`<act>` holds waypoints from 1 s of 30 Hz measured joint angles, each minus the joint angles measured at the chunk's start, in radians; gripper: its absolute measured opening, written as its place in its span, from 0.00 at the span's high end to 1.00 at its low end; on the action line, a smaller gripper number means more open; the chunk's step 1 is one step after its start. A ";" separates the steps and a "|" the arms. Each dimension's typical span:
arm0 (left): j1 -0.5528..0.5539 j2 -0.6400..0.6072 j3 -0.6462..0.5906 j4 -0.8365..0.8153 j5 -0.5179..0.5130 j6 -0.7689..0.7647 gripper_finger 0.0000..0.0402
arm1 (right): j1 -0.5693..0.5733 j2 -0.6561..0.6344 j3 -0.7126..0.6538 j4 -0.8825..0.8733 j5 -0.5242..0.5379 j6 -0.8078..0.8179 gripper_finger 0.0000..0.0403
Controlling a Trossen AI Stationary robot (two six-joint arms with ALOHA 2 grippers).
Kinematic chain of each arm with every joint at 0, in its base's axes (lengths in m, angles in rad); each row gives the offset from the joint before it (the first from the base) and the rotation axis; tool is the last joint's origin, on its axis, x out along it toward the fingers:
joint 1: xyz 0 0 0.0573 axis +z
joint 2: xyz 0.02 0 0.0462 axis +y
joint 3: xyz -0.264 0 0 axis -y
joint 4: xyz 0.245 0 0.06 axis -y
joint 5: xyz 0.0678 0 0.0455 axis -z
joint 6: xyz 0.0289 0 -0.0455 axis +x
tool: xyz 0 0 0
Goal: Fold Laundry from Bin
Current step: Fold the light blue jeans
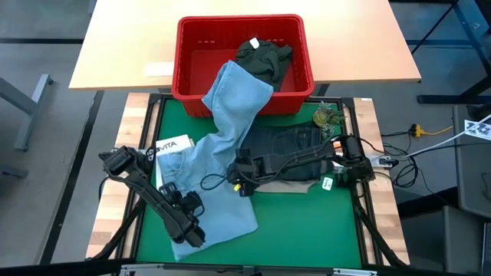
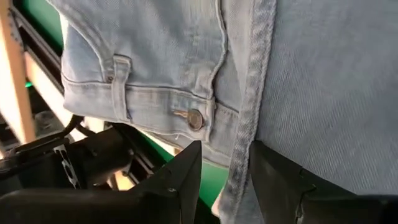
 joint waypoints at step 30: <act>0.008 -0.244 -0.117 0.091 0.018 -0.033 0.68 | -0.022 -0.123 -0.045 0.078 0.092 0.007 0.56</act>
